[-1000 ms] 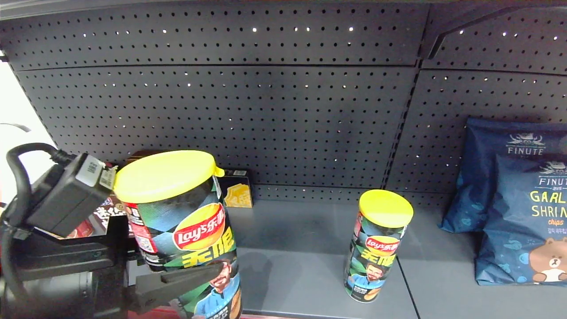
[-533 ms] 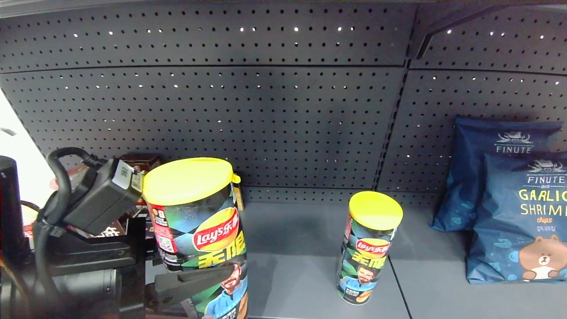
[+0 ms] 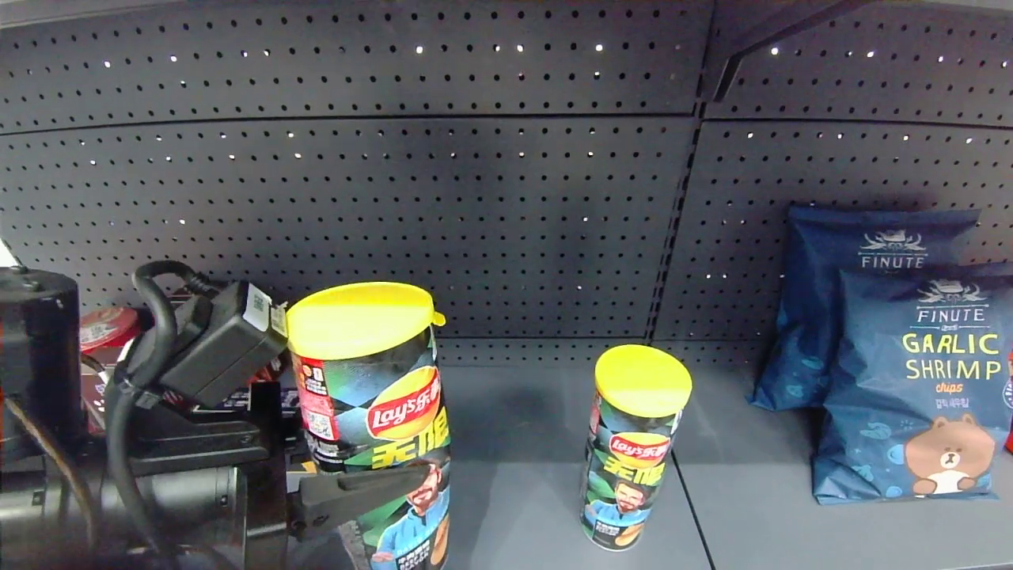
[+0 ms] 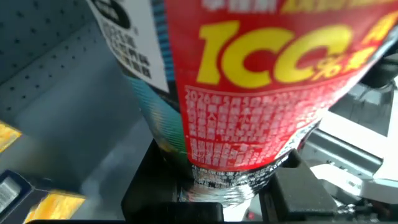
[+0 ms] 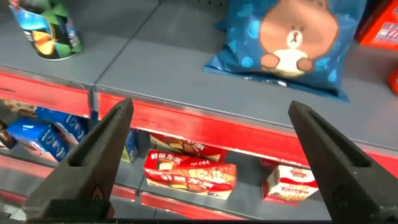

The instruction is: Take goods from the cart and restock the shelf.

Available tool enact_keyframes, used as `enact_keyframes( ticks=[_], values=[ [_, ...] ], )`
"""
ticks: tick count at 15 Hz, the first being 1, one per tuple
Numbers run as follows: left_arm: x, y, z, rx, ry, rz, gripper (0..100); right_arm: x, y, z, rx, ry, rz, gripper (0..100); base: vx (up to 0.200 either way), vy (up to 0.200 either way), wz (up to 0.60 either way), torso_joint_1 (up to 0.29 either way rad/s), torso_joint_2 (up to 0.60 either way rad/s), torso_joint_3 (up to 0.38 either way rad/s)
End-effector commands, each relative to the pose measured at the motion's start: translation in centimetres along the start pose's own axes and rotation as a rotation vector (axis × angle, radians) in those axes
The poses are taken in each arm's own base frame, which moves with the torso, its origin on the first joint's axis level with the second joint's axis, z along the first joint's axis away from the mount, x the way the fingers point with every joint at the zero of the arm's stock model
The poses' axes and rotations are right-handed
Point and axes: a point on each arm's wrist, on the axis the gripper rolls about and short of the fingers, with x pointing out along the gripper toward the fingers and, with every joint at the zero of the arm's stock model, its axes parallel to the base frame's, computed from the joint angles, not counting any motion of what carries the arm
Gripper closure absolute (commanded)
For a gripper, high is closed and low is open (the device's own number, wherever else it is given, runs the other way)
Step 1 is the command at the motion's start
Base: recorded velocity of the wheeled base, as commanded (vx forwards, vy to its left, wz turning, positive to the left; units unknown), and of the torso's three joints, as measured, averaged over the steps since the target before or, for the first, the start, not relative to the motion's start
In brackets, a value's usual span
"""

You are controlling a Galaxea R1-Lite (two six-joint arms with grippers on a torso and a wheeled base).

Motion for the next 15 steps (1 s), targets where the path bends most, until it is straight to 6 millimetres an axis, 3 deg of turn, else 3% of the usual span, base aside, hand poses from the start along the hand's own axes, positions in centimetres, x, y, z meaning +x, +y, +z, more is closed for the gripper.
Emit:
enact_keyframes(
  ticks=[1, 3, 6, 8, 12, 15],
  values=[
    [0.4, 0.1, 0.2, 0.015, 0.002, -0.003, 100, 0.1, 0.0, 0.0, 0.001, 0.003, -0.006, 0, 0.000, 0.000, 0.00, 0.000, 0.00, 0.000],
    [0.9, 0.5, 0.1, 0.023, 0.021, 0.032, 100, 0.3, 0.0, -0.1, -0.007, -0.036, 0.000, 0, 0.000, 0.000, 0.00, 0.000, 0.00, 0.000],
    [2.8, 2.0, 1.7, 0.024, 0.023, 0.075, 100, 0.4, 0.0, -0.1, -0.013, -0.039, 0.001, 0, 0.000, 0.000, 0.00, 0.000, 0.00, 0.000],
    [5.1, 3.4, 4.1, 0.025, -0.006, 0.070, 100, 0.4, 0.0, -0.1, -0.010, -0.039, -0.001, 0, 0.000, 0.000, 0.00, 0.000, 0.00, 0.000],
    [11.6, 7.3, 3.9, 0.052, -0.032, 0.080, 100, 0.4, 0.0, -0.1, -0.018, -0.039, -0.001, 0, 0.000, 0.000, 0.00, 0.000, 0.00, 0.000],
    [14.6, 8.1, 2.8, 0.060, -0.036, -0.019, 100, 0.4, 0.0, -0.1, -0.056, -0.040, -0.003, 0, 0.000, 0.000, 0.00, 0.000, 0.00, 0.000]
  ],
)
